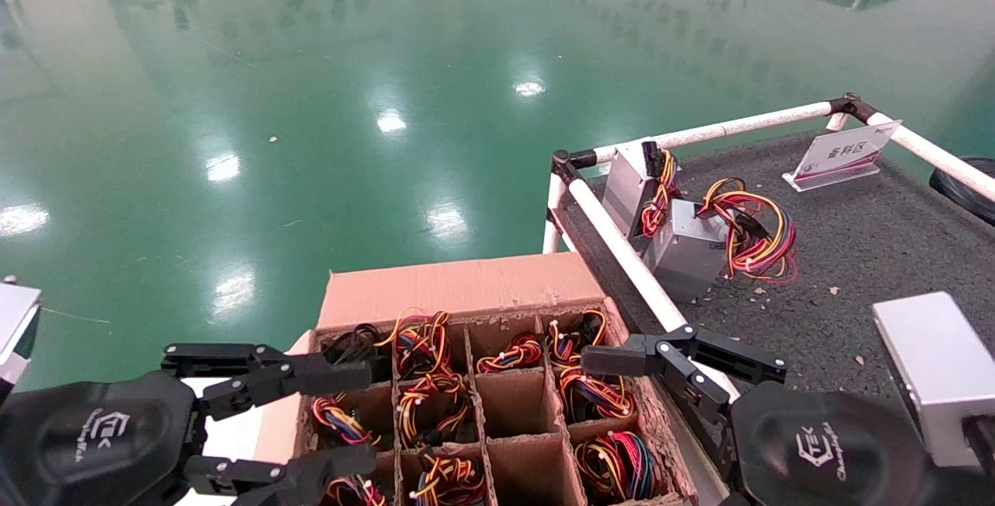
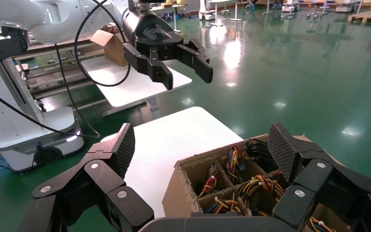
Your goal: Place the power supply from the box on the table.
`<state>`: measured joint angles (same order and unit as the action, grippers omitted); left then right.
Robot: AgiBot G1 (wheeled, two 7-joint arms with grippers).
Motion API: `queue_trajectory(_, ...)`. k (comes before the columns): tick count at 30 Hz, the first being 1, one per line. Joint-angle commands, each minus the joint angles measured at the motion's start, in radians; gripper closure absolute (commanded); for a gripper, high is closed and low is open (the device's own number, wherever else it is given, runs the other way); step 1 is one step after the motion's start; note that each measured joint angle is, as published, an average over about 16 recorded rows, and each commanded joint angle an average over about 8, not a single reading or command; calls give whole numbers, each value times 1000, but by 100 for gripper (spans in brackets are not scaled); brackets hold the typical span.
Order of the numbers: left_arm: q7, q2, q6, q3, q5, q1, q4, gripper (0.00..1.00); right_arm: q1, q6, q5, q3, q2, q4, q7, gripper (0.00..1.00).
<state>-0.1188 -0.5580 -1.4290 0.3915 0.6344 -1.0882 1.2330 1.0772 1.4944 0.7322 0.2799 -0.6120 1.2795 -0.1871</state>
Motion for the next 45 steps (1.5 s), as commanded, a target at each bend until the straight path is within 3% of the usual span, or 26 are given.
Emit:
queue_trajectory(1,0,0,0,0,0,0,0,100,0,0,0,0,0,0,0,0)
queue_trajectory(23,0,0,0,0,0,0,0,99,0,0,0,0,0,0,0,0)
queue_trajectory(25,0,0,0,0,0,0,0,82,0,0,0,0,0,0,0,0)
queue_trajectory(30,0,0,0,0,0,0,0,19,0,0,0,0,0,1,0,0)
queue_trajectory(32,0,0,0,0,0,0,0,2,0,0,0,0,0,0,0,0)
queue_trajectory(38,0,0,0,0,0,0,0,0,-6,-21,26,7,2,3,-2,0)
queue_trajectory(45,0,0,0,0,0,0,0,0,-34,-103,126,32,17,25,-13,0)
